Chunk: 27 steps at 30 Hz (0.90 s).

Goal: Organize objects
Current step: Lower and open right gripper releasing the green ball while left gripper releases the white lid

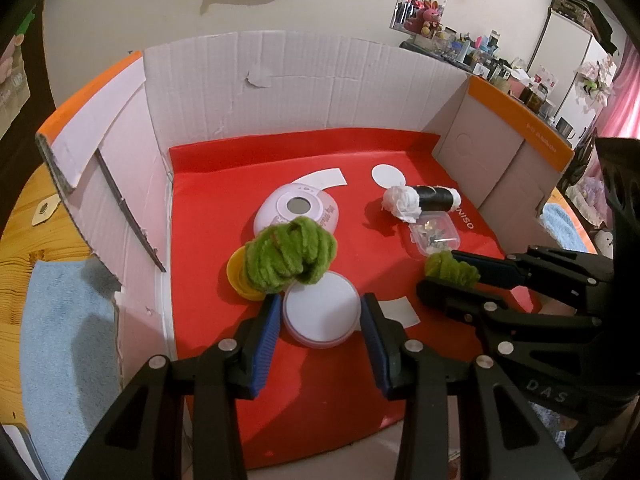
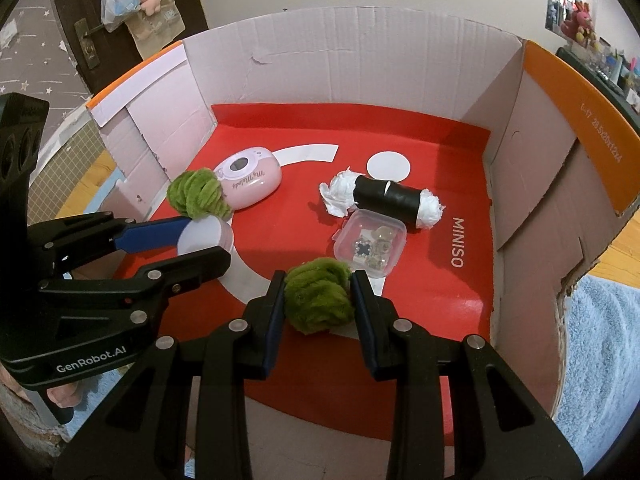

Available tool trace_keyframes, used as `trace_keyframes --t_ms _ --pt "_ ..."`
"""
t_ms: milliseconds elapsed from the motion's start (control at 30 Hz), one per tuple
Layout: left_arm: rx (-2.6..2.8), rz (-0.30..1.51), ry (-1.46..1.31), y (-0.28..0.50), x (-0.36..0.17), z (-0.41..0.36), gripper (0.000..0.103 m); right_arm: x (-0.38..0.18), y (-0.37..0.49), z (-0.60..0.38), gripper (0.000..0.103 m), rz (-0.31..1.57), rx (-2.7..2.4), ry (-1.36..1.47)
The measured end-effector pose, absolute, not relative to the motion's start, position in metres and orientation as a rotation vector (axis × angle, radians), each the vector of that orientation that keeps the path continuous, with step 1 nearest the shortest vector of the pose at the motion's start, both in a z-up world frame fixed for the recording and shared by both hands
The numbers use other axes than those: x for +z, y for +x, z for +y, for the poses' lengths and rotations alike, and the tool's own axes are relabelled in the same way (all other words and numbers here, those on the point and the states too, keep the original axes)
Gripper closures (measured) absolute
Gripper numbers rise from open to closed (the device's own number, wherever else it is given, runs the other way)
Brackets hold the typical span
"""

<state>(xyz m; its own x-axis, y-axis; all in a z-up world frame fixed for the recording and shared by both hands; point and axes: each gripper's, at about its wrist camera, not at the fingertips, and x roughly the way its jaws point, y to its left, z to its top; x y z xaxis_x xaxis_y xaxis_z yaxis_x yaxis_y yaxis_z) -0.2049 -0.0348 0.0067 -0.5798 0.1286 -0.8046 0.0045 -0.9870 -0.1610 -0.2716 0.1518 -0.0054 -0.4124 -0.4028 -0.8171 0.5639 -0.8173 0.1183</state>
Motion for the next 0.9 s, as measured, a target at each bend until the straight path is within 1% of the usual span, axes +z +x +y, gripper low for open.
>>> trace_keyframes --t_ms 633,700,733,767,900 --pt "2.726 -0.22 -1.404 -0.204 0.0069 -0.0343 0.06 -0.0043 -0.2667 0.151 0.071 0.237 -2.224 1.225" --pt "2.727 -0.217 -1.404 -0.204 0.0064 -0.0342 0.06 -0.0043 -0.2667 0.1509 0.065 0.238 -2.225 1.225" --pt "2.728 -0.216 -1.404 -0.204 0.006 -0.0341 0.06 -0.0042 -0.2668 0.1509 0.054 0.237 -2.225 1.223" --pt "2.729 -0.215 -1.404 -0.204 0.0059 -0.034 0.06 -0.0041 -0.2668 0.1509 0.05 0.237 -2.226 1.221" --pt "2.732 -0.212 -1.405 -0.2036 0.0056 -0.0343 0.06 -0.0049 -0.2663 0.151 0.05 0.245 -2.229 1.214"
